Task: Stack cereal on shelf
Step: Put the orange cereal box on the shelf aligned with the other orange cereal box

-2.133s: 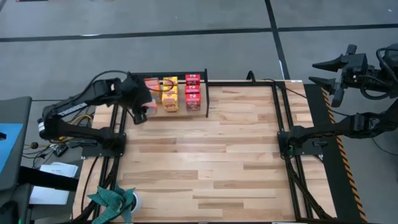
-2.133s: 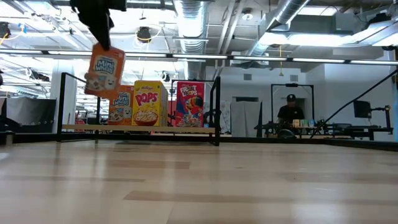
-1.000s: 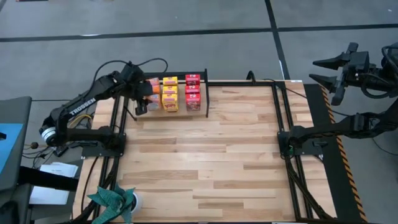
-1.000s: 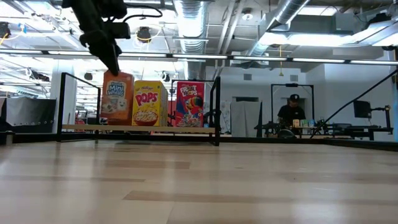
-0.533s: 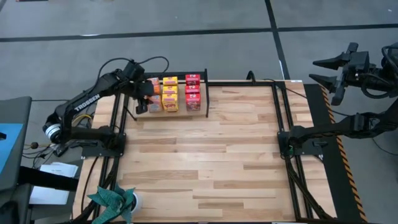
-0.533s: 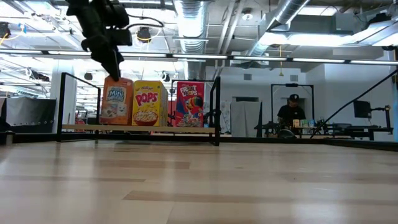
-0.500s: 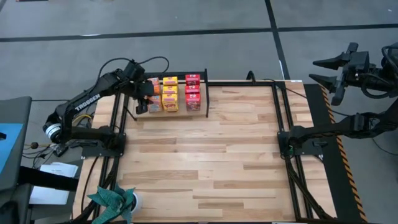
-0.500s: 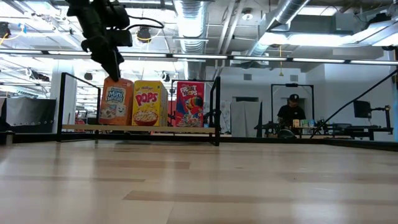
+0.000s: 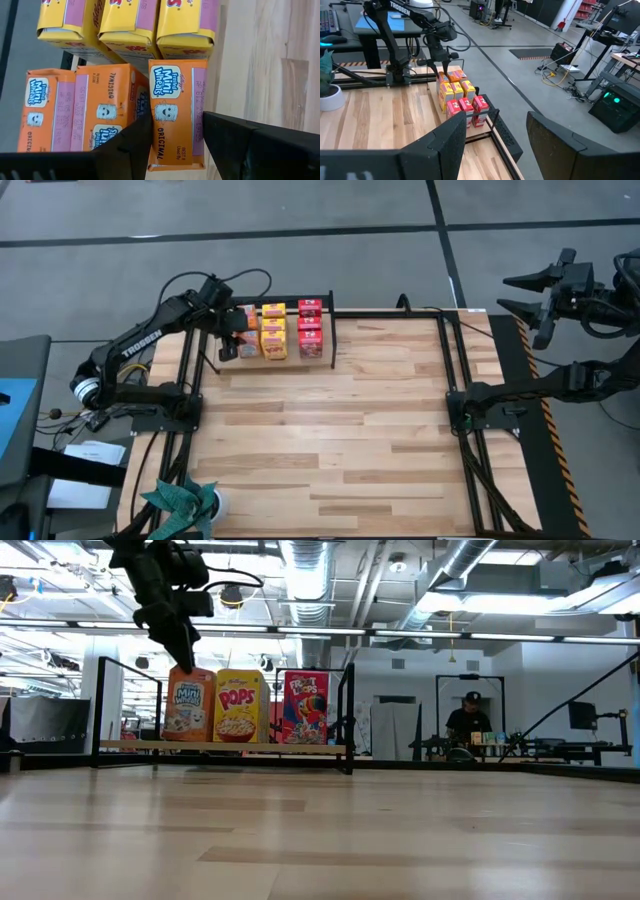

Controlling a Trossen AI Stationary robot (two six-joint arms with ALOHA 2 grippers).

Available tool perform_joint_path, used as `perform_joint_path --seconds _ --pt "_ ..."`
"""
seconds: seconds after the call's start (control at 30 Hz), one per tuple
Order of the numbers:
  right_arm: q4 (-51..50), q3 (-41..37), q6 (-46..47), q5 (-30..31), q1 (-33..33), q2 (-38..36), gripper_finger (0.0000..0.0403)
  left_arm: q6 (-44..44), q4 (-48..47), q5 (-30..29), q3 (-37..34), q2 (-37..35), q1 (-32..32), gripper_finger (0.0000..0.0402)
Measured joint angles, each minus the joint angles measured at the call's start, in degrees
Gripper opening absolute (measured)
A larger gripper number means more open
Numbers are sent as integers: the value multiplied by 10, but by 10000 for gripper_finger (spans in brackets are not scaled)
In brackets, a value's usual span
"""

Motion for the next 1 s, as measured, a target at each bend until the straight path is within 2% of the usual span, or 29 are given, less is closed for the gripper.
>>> perform_joint_path --seconds 0.23,0.4,0.7,1.0 --pt "0 0 0 0 0 0 232 -4 -8 -6 0 0 0 157" --pt "0 0 0 0 0 0 232 -8 -15 -33 0 0 0 161" --pt "5 0 0 0 0 1 232 -18 -15 -34 0 0 -2 196" --pt "4 0 0 0 0 1 232 -24 -15 -41 0 0 -30 225"
